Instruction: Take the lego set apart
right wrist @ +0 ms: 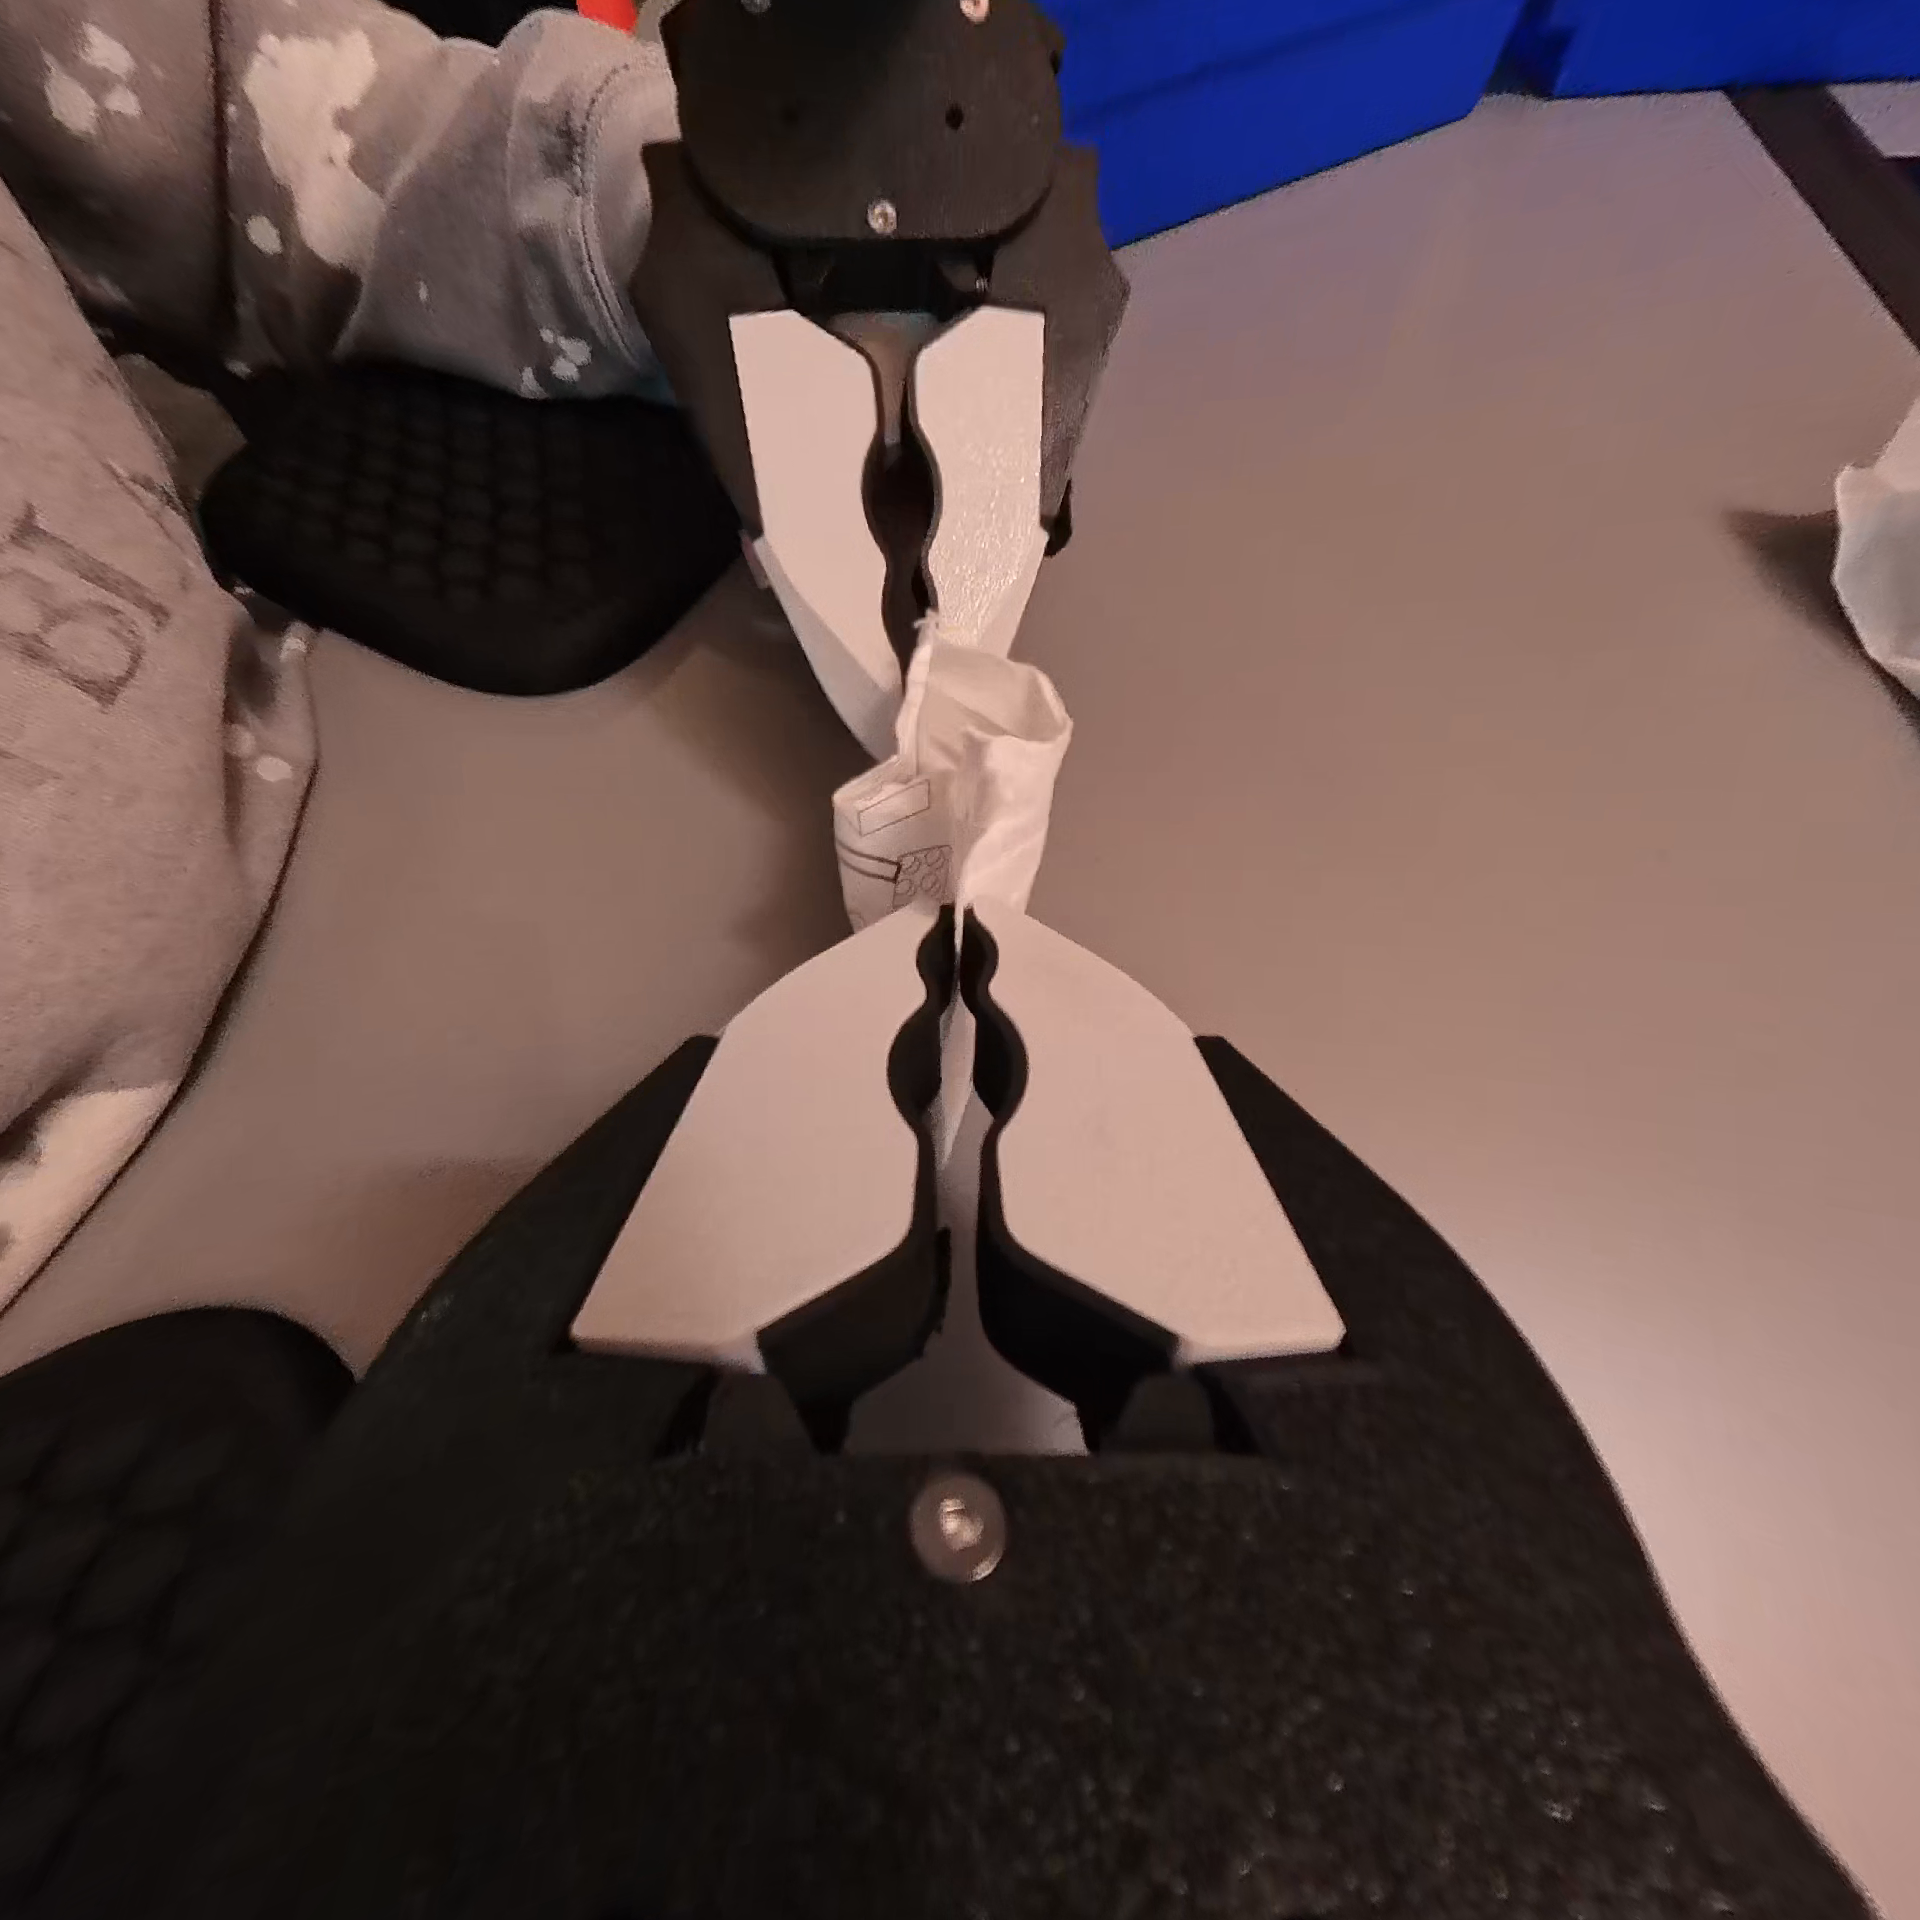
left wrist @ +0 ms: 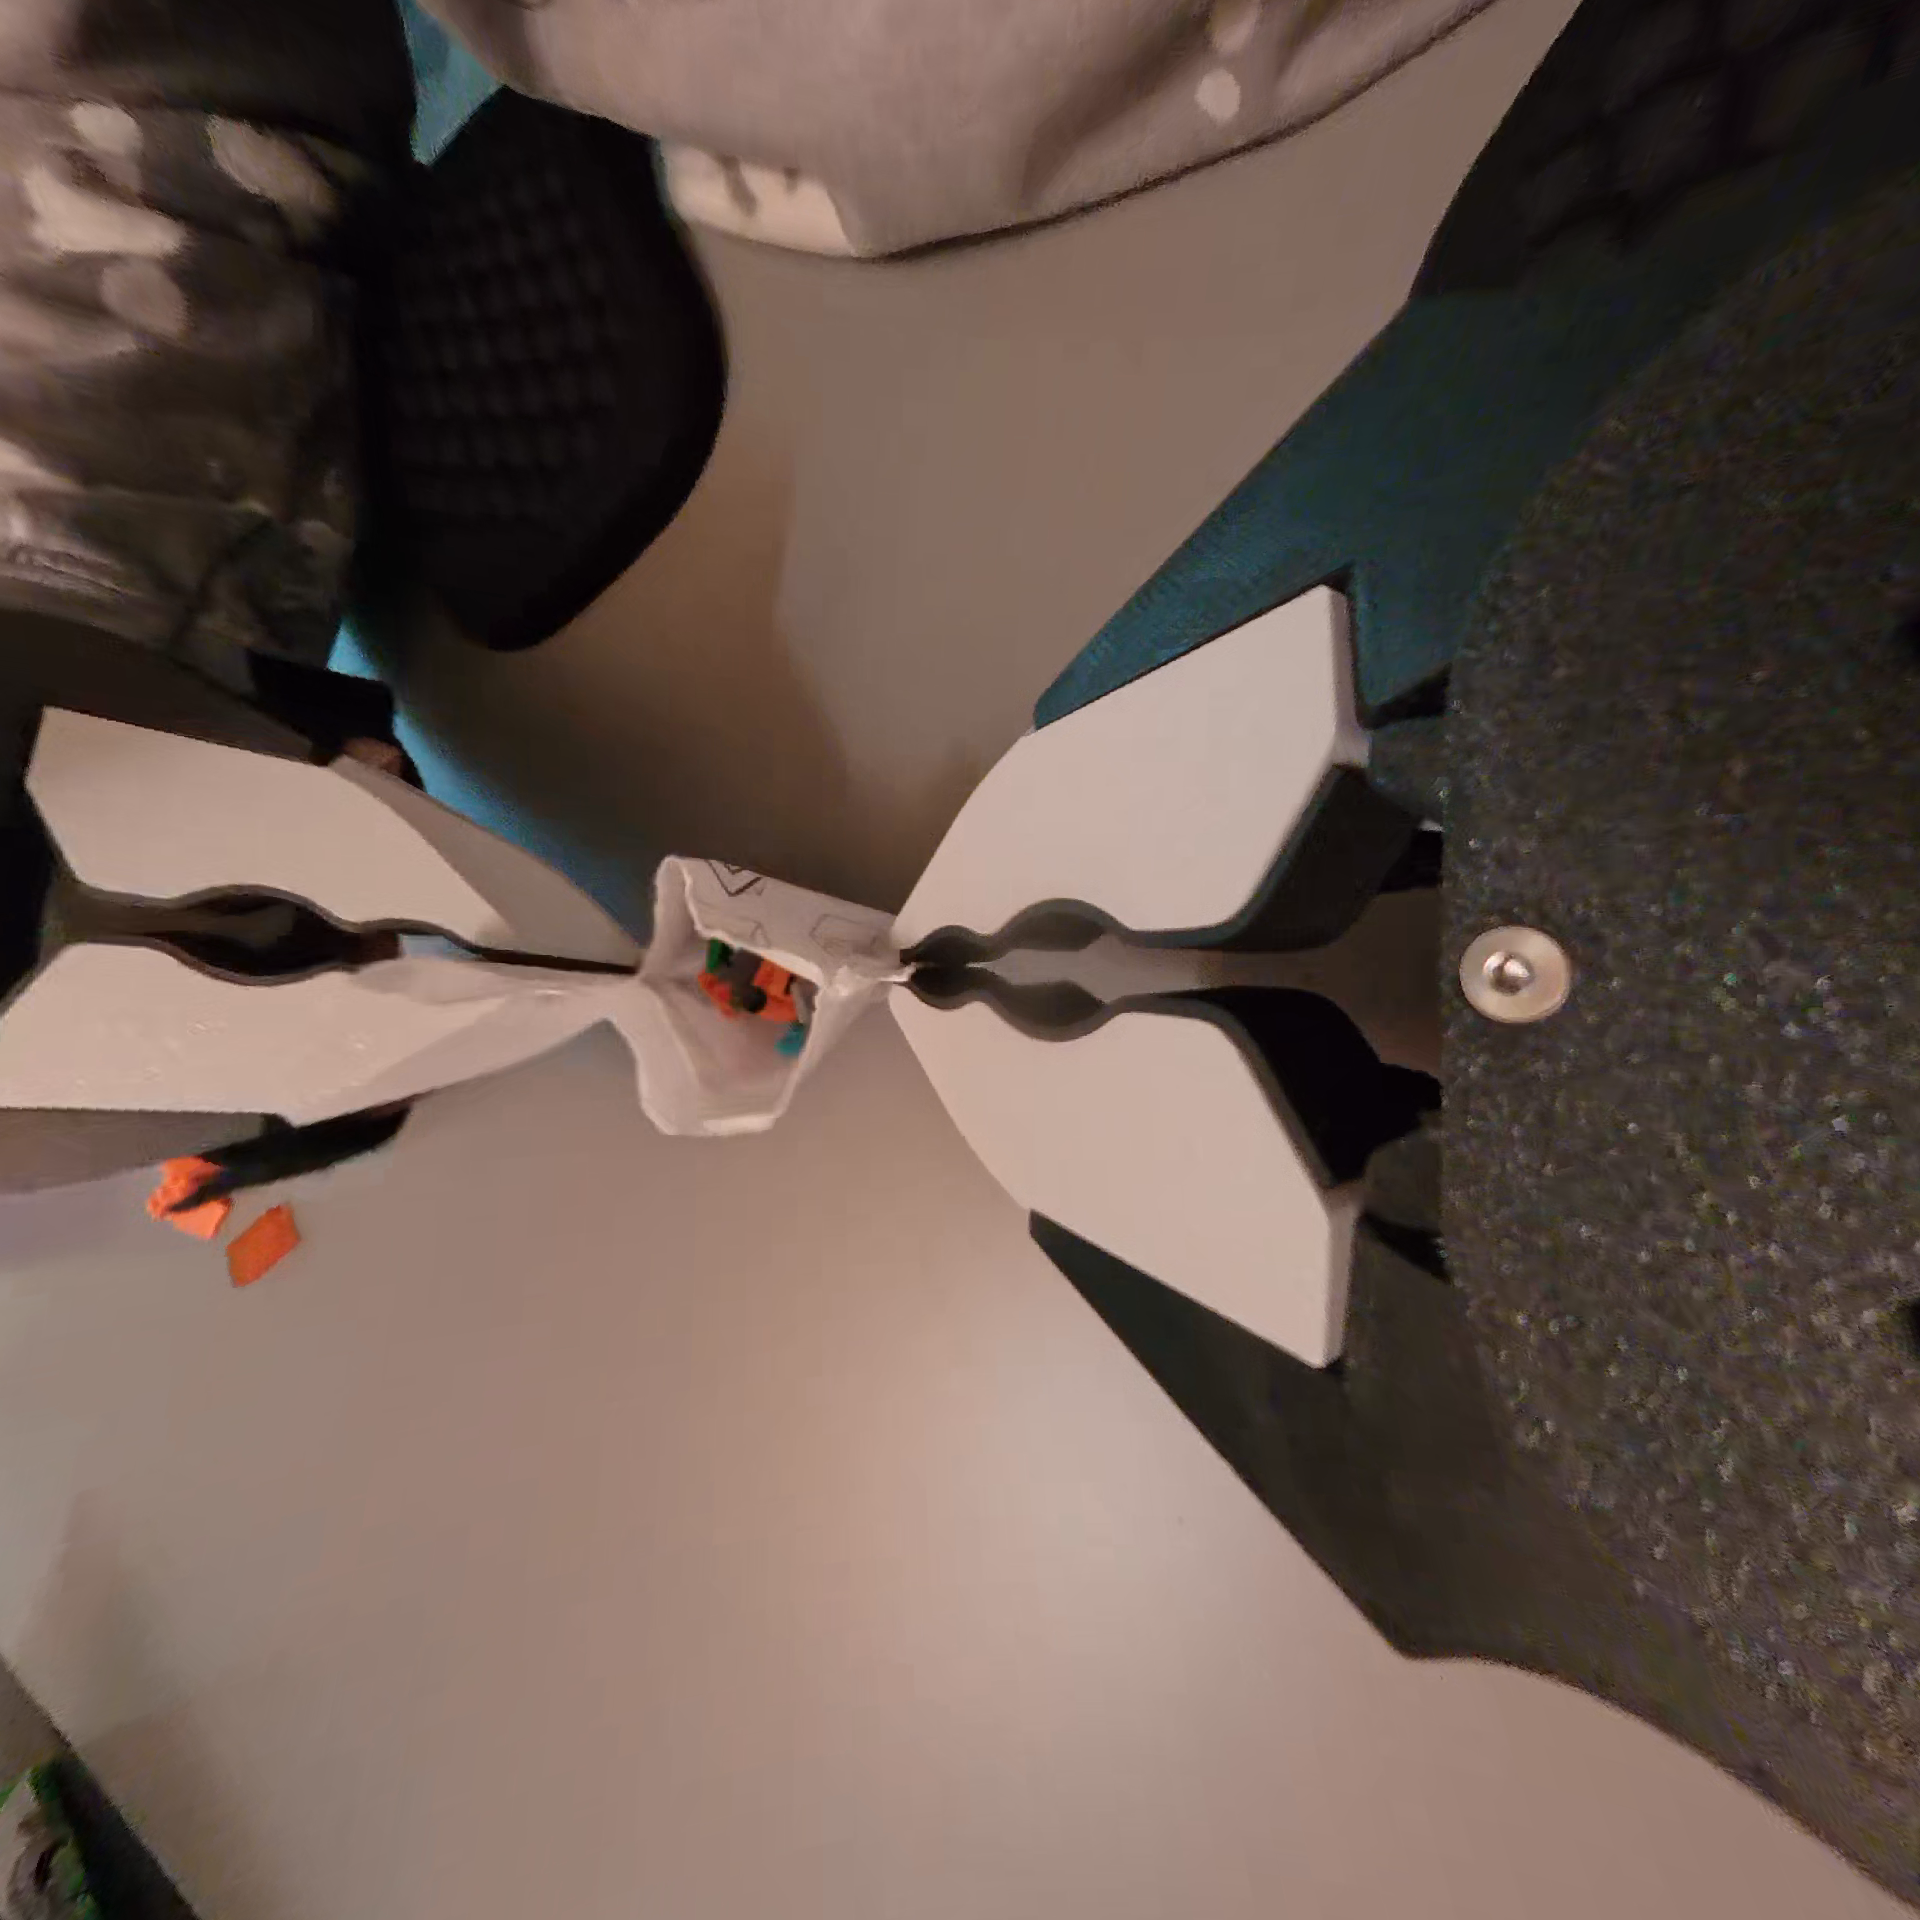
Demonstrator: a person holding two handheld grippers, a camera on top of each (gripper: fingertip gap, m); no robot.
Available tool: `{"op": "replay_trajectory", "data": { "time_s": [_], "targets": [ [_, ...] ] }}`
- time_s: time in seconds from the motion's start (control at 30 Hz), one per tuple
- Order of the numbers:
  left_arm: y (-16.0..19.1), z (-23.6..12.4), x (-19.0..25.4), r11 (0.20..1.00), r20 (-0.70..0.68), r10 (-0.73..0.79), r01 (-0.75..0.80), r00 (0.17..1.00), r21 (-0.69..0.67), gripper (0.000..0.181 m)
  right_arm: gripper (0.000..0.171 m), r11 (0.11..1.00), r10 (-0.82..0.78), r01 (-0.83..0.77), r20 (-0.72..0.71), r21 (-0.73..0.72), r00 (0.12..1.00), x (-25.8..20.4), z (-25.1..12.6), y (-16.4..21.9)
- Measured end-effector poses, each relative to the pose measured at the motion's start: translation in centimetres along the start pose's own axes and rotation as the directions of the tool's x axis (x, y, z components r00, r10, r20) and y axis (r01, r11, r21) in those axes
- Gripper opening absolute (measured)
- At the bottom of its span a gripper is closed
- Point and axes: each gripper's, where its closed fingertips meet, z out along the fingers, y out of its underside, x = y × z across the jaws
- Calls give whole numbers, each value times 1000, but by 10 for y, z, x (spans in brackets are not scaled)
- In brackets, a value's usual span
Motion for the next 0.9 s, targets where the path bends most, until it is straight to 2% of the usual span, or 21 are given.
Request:
{"op": "replay_trajectory", "data": {
  "time_s": [0.03,0.1,0.2,0.3,0.37,0.47,0.57,0.6,0.7,0.9],
  "targets": [
    [1,-4,-7,1000,30,4,-4,1000,0,0,0,1000,1,-1,-6,3,1000,2,-4,1],
    [-13,-16,-8,992,-24,-82,84,996,97,0,0,997,34,-36,27,69,999,1,-14,-6],
    [-6,-6,-9,1000,26,-18,17,1000,13,1,0,1000,13,-13,14,18,1000,1,-7,1],
    [-3,-7,-14,1000,43,-31,31,999,3,1,0,999,23,-23,-4,31,1000,5,-8,0],
    [-10,-17,-15,991,-1,-113,113,994,68,1,0,996,50,-51,15,69,999,5,-14,1],
    [-5,-10,-13,999,41,-37,37,998,9,1,0,998,42,-43,27,41,999,3,-10,5],
    [-11,-11,-11,998,26,-51,50,998,40,1,0,997,43,-43,5,67,999,7,-15,0],
    [-16,-14,-12,994,15,-71,69,997,88,1,0,996,45,-46,4,81,999,8,-19,0],
    [-10,-11,-14,997,18,-64,63,998,49,1,0,997,41,-42,15,57,999,6,-16,2],
    [-11,-8,-14,996,18,-71,69,997,63,0,0,999,15,-14,-28,45,999,8,-15,0]
  ]
}}
